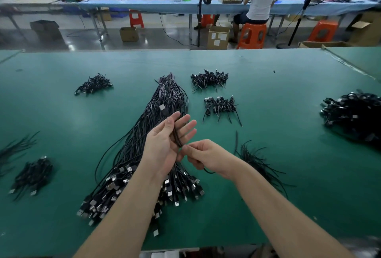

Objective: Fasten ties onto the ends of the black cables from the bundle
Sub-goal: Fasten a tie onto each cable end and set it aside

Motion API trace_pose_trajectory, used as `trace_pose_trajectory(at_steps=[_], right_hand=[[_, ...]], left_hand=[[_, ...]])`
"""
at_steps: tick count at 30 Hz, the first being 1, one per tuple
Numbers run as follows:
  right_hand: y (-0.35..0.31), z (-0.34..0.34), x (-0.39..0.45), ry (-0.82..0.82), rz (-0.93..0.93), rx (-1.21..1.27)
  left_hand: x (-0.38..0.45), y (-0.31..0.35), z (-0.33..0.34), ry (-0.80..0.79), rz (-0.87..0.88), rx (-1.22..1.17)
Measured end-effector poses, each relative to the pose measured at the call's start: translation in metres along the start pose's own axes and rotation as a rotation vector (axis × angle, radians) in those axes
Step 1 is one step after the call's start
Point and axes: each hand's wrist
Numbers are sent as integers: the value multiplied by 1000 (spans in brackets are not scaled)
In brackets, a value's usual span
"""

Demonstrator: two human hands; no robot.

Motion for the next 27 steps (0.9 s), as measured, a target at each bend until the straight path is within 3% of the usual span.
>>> trace_pose_trajectory(at_steps=[6,10,18,20,24,27], right_hand=[[0,-4,2,-20,-20,-47],[-15,-17,4,-99,-41,-270],[-35,-36,24,-237,107,-744],[-42,-42,28,-236,106,-823],[-57,-42,37,-137,33,-797],[-64,-33,43,-22,-16,-743]], left_hand=[[1,6,-7,-87,0,42],[-5,15,-19,-223,-31,173],[-13,19,-41,-539,-202,499],[-17,14,-43,-517,-229,612],[-14,-5,-41,-288,-111,893],[-9,-20,-33,-102,-16,756]])
Point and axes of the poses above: each hand's wrist, its own x-axis towards the middle knuckle, its own z-axis out of the palm, y = z × x, and after that the axes turned 9 degrees about y, right-handed
